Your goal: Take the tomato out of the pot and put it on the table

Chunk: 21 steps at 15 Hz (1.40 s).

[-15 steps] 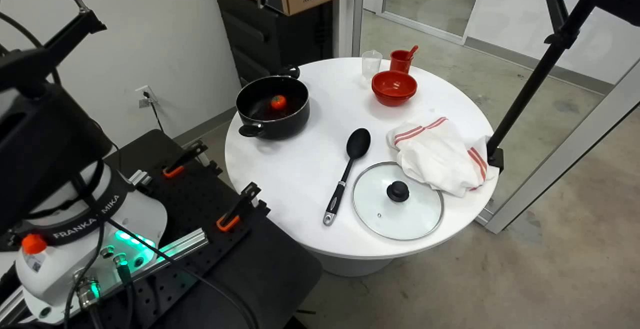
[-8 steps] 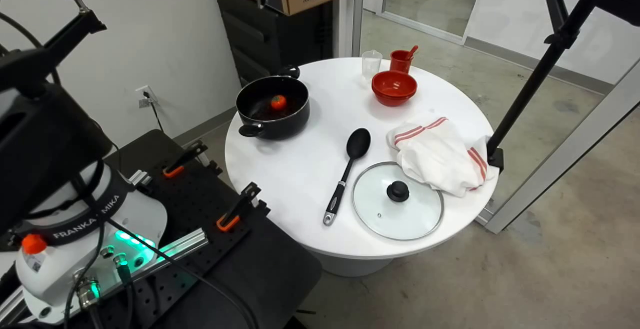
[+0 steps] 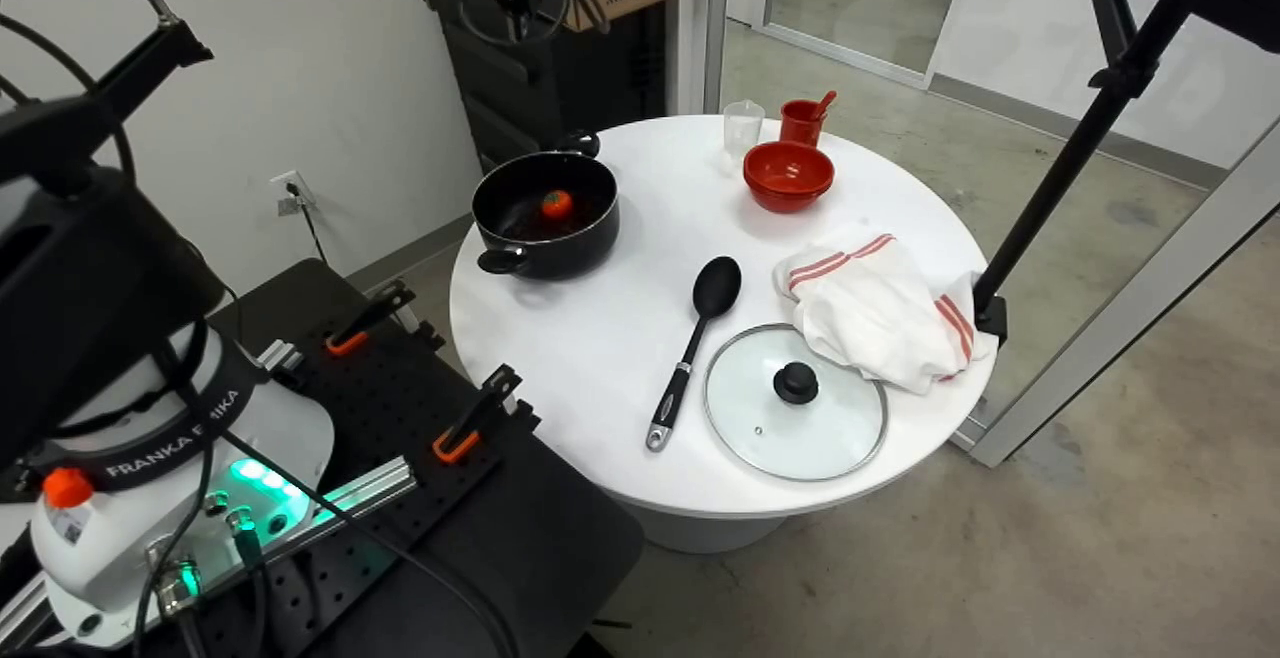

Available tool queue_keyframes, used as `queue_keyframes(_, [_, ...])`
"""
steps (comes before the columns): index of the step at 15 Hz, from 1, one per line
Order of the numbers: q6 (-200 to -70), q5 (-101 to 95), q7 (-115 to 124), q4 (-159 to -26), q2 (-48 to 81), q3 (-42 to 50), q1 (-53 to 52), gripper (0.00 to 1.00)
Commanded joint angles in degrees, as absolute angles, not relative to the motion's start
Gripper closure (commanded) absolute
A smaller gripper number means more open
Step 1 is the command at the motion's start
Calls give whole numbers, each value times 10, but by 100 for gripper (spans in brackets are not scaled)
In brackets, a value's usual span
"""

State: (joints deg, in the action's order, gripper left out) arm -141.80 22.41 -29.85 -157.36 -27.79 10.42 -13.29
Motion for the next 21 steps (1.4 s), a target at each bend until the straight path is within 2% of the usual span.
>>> queue_keyframes(1, [-1553,305,-383,-1600,-205,121,-201,0])
queue_keyframes(10, [-1698,353,-380,-1518,50,101,-268,0])
queue_keyframes(16, [-1710,316,-284,-1437,206,109,-292,0])
queue_keyframes(17, [-1714,241,-209,-1428,220,42,-218,0])
queue_keyframes(21, [-1653,144,-55,-1365,257,-9,-183,0])
